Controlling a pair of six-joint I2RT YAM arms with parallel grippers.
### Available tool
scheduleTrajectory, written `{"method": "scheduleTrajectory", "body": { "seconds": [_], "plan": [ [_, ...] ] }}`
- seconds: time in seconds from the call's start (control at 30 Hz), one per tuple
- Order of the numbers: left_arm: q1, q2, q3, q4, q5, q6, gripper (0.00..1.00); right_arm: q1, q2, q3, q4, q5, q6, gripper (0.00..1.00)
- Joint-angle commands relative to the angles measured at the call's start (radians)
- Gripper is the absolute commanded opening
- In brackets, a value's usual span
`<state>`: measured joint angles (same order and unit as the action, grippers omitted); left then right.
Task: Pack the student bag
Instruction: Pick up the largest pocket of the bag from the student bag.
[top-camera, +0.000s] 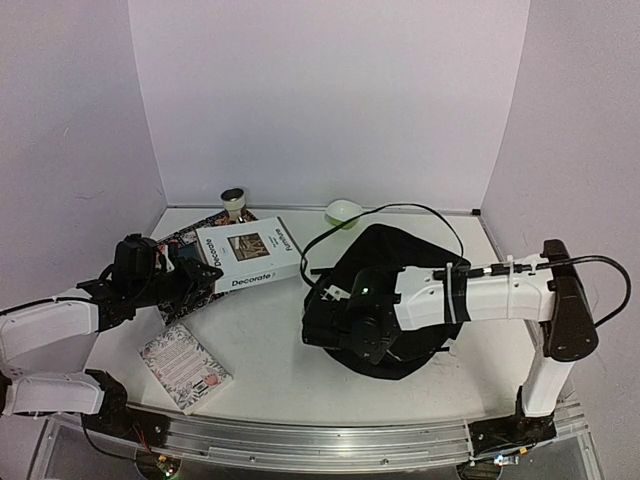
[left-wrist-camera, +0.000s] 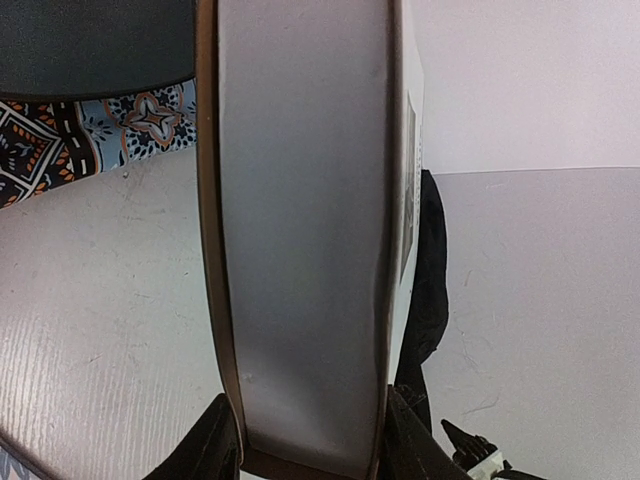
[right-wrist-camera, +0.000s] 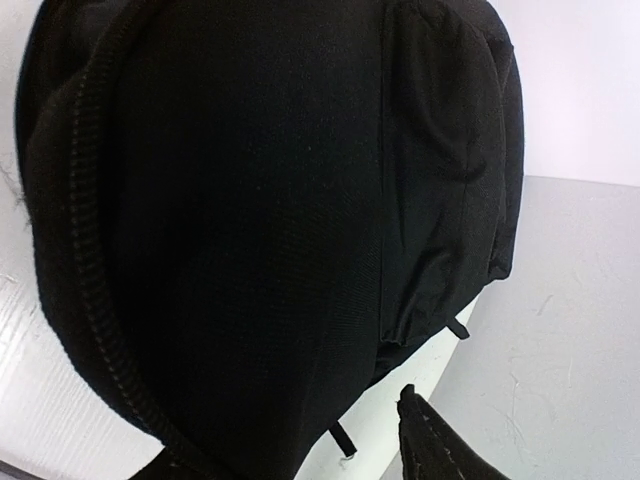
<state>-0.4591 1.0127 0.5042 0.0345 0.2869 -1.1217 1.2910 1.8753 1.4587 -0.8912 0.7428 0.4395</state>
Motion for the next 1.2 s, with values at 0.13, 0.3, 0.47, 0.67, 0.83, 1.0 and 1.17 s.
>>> {"method": "scheduleTrajectory", "body": {
  "seconds": [0.13,0.3,0.47,0.67,0.83,1.0,1.17],
  "plan": [
    [0.002,-0.040,0.061,0.009,0.020,0.034,0.31,-0.026,-0.065,-0.068,-0.074,-0.001,-0.031,0.55],
    [0.002,-0.044,0.070,-0.001,0.026,0.045,0.30,-0.050,-0.068,-0.034,-0.044,-0.021,-0.059,0.27],
    [0.002,-0.052,0.089,-0.027,0.017,0.059,0.30,-0.105,-0.065,0.083,-0.027,-0.024,-0.070,0.00],
    [0.002,-0.067,0.112,-0.073,0.020,0.082,0.30,-0.226,-0.060,0.248,-0.008,-0.048,-0.062,0.00],
    [0.002,-0.073,0.126,-0.097,0.047,0.096,0.30,-0.314,-0.023,0.358,0.004,-0.068,-0.056,0.00],
    [0.002,-0.078,0.132,-0.104,0.113,0.088,0.30,-0.367,-0.002,0.406,0.014,-0.075,-0.033,0.00],
    [0.002,-0.081,0.143,-0.102,0.200,0.050,0.30,-0.371,0.012,0.441,0.052,-0.096,-0.042,0.00]
  ]
}}
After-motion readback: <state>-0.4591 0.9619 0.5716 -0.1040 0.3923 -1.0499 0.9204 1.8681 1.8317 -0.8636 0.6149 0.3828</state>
